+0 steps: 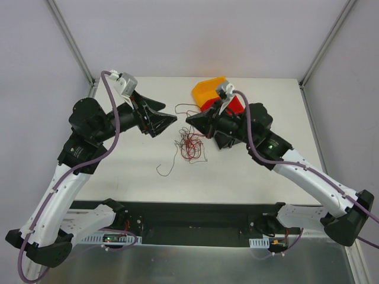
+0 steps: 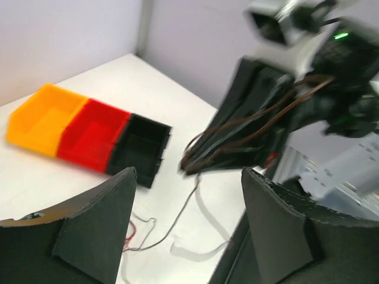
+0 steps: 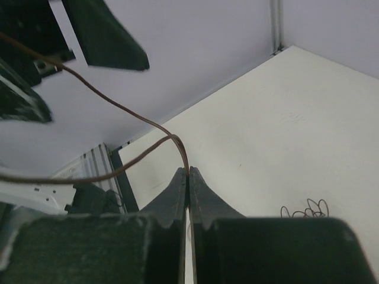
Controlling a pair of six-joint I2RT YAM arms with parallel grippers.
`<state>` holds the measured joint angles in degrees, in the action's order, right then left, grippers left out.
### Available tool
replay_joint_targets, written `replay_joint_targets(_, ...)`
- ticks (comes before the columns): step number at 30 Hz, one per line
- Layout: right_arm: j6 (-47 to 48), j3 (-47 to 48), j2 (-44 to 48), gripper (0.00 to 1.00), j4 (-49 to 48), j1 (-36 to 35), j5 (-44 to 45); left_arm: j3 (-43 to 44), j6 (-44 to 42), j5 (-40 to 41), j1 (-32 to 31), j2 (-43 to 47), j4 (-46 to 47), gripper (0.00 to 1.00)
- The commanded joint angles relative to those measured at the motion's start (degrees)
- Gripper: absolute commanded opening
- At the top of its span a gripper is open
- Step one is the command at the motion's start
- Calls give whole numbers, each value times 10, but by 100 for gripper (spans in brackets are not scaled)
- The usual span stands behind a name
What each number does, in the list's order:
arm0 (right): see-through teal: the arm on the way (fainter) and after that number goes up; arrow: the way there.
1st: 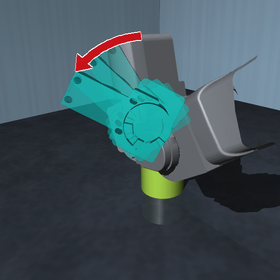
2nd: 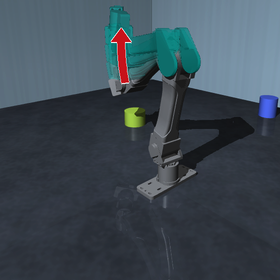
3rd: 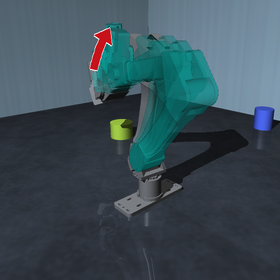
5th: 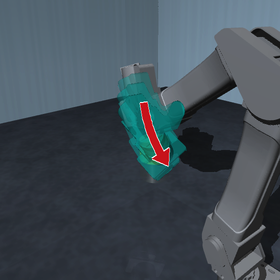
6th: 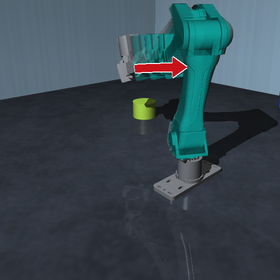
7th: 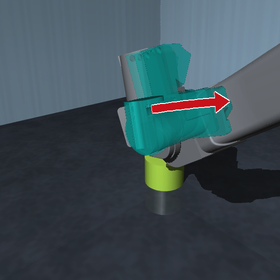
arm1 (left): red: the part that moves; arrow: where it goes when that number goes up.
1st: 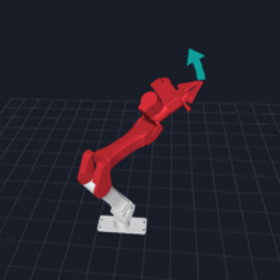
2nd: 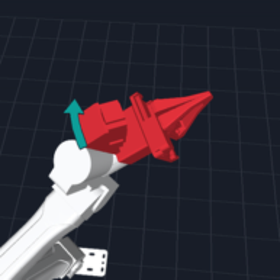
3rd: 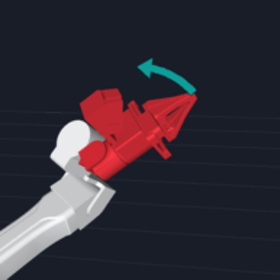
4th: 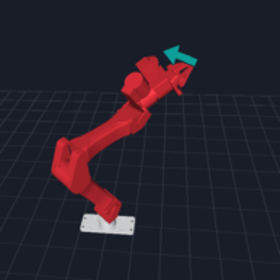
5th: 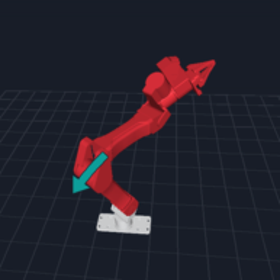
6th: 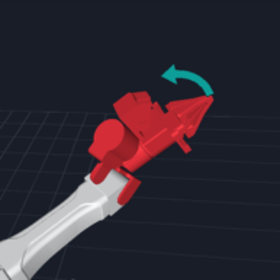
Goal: Untangle the cables
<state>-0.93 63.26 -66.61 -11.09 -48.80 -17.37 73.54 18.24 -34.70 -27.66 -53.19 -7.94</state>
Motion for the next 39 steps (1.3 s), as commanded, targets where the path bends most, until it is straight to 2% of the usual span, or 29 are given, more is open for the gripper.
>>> replay_joint_targets(1,-24,117,10,0,104,32,53,-21,-33,167,9,18,-20,74)
replay_joint_targets(5,-3,198,-4,0,207,69,105,-21,-35,309,14,23,-56,86)
replay_joint_targets(11,6,239,-12,0,248,144,148,-32,-41,387,16,30,-60,90)
replay_joint_targets(16,32,243,-31,0,251,200,167,-36,-37,381,16,17,-59,91)
replay_joint_targets(19,46,209,-38,0,220,226,190,-39,-31,366,16,16,-54,91)
replay_joint_targets(25,48,183,-72,1,187,288,181,-45,-30,357,16,8,-46,91)
replay_joint_targets(29,67,182,-83,0,216,292,218,-46,-30,354,16,4,-44,91)
replay_joint_targets(33,96,150,-73,0,209,293,267,-45,-29,348,16,2,-44,91)
replay_joint_targets(39,128,116,-98,0,194,292,292,-45,-24,328,16,-7,-45,91)
